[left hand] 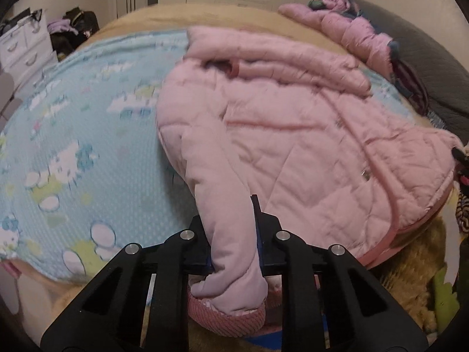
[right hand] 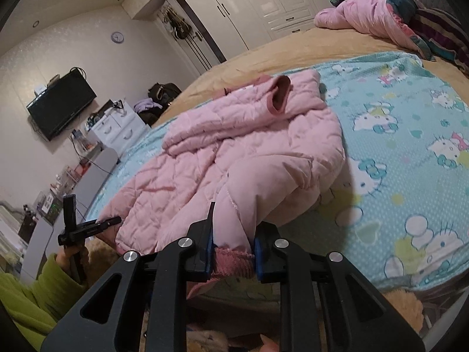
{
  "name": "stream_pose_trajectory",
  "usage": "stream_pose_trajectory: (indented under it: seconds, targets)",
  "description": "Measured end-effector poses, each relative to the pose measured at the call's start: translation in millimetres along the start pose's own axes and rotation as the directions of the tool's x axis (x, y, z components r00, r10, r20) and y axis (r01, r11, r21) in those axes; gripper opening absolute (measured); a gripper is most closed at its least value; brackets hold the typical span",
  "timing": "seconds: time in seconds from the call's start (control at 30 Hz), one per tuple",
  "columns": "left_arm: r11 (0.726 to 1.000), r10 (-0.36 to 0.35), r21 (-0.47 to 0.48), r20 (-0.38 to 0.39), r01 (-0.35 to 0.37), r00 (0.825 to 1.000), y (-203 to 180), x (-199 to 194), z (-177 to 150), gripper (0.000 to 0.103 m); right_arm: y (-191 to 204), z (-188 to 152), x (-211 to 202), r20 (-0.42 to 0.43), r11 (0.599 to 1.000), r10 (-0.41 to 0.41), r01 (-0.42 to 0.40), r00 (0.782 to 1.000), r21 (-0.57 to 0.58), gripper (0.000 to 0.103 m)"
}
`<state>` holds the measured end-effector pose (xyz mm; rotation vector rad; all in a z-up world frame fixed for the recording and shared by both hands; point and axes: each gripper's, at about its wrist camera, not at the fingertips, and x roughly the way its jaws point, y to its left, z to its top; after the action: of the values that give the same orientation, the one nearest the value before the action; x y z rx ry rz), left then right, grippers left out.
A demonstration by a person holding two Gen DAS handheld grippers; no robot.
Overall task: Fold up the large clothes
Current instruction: 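Grasp the hem with the left tool while the right tool grasps the hem, then lift the hem with both tools and fold it toward the collar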
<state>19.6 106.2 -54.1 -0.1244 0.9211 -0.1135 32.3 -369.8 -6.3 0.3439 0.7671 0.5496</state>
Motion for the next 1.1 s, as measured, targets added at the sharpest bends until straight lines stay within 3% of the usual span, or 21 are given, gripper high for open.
stream_pose_trajectory:
  seconds: [0.27,0.6,0.83,1.1]
  targets:
    - [0.998,-0.061,0.001,0.122,0.061,0.991,-9.0,-23.0,37.6,0.010,3.9,25.4,0.4,0.046,0.999,0.028,-0.029,0.999,0.036,0.018]
    - [0.995,-0.100,0.012,0.212,0.100,0.972,-20.8,-32.8,86.3,0.010,4.2,68.1,5.6,0.090,0.994,0.061,-0.069,0.994,0.086,0.018]
    - [0.984,-0.140,-0.072,0.227,0.160,0.964,-7.2,-24.7,126.1,0.010,0.7,106.0,13.4,0.119,0.987,0.081,-0.096,0.990,0.128,0.017]
    - [0.982,-0.125,-0.109,0.242,0.155,0.962,1.6,-24.9,169.9,0.010,-8.9,151.1,17.4,0.159,0.981,0.075,-0.102,0.984,0.166,0.017]
